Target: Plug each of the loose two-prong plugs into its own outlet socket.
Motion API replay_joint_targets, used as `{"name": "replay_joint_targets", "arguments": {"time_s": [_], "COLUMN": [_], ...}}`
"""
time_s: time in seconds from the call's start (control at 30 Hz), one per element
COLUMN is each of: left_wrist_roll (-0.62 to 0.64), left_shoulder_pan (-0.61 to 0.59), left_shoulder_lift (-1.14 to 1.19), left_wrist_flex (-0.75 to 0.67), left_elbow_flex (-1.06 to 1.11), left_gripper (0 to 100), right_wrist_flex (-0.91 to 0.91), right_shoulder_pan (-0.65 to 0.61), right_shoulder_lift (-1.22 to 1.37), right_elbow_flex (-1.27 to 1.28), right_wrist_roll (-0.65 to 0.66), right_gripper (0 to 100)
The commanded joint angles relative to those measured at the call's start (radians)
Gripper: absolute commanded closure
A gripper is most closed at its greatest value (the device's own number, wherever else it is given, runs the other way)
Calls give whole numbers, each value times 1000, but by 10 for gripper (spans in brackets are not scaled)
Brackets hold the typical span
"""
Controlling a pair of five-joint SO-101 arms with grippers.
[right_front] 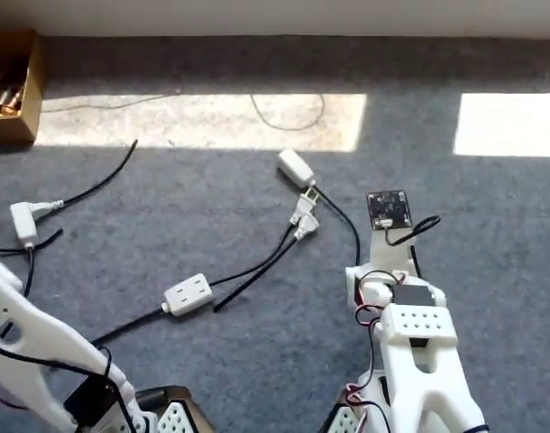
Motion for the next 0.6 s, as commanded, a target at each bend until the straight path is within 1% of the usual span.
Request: {"name": "replay_joint_targets", "arguments": {"time_s": [0.0, 0.07, 0.13, 0.23, 0.3, 0.37, 0.43, 0.5, 0.57], "left_wrist_roll": [86, 117, 135, 140, 140, 141, 143, 157, 178], "left_shoulder_pan": [156, 260, 406, 668, 848, 1009, 1129, 1216, 1274], "left_shoulder_lift": [-97, -199, -326, -521, -610, -630, -619, -590, -550], "left_wrist_flex": [14, 14, 14, 6, -11, -83, -160, -221, -264], "left_elbow_flex": [50, 171, 341, 596, 734, 843, 917, 961, 967], "left_gripper": [701, 701, 701, 702, 702, 702, 702, 711, 744], "right_wrist_flex": [-15, -15, -13, -12, -12, -12, -13, -16, -21], "right_shoulder_pan": [42, 105, 177, 272, 285, 283, 285, 282, 278], "right_shoulder_lift": [2, -5, -4, -4, -4, -5, -5, -2, 5], "right_elbow_flex": [-16, -21, -56, -94, -97, -94, -94, -93, -91], "right_wrist_roll": [-3, -8, -9, -9, -9, -9, -9, -9, -9], "right_gripper": [702, 702, 702, 702, 702, 702, 702, 702, 702]}}
